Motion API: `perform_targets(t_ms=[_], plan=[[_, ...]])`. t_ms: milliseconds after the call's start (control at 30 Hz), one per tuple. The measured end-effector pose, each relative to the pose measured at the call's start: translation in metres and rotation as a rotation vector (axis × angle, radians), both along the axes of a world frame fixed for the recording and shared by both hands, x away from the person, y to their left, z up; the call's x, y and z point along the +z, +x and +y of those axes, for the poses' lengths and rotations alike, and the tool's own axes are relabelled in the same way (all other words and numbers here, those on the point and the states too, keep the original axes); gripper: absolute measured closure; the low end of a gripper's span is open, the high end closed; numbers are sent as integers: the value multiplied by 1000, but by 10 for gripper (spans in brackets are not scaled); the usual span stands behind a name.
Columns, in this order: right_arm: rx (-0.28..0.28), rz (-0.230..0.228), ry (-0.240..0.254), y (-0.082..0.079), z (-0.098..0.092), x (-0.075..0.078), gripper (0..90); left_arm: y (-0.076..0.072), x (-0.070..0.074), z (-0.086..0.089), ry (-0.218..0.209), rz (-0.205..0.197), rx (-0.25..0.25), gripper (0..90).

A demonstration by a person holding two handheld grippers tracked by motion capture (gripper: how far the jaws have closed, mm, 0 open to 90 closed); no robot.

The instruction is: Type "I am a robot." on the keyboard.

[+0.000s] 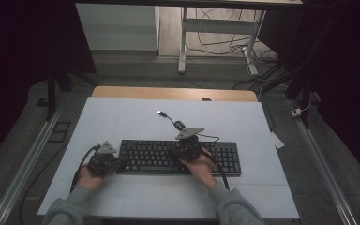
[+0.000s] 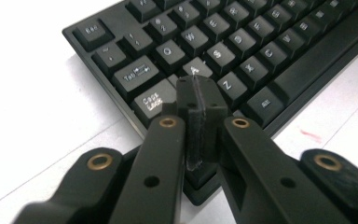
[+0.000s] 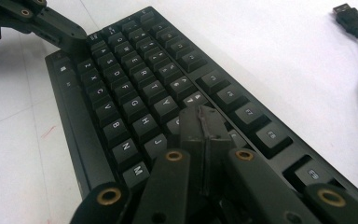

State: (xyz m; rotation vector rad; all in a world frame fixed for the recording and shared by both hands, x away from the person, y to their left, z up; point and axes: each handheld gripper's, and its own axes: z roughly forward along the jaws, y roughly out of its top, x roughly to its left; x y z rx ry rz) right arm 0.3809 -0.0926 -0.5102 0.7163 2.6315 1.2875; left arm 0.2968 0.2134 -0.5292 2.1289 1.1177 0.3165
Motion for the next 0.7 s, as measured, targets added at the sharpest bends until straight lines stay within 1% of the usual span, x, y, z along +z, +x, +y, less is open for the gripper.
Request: perform_targets(t_ms=[233,300,333,367,433,567,600,700], plan=[[2,-8,-10,1,7,-2,897,0,0,0,-1,1,0,891],[7,-19,-56,2,10,-7,899,0,0,0,-1,2,1,891],[7,-19,-56,2,10,-7,899,0,0,0,-1,1,1,891],[6,-22,-72,1,11,-9,900,0,0,0,-1,1,1,891],[3,-16,-63,2,11,-10,900,0,0,0,-2,2,1,891],[4,-24,-65,1,11,-9,900,0,0,0,-2,2,1,891],[2,-37,-49,1,10,-6,900,0,0,0,-2,1,2,890],[1,-53,-25,-1,7,0,900,0,1,1,-2,-2,4,891]])
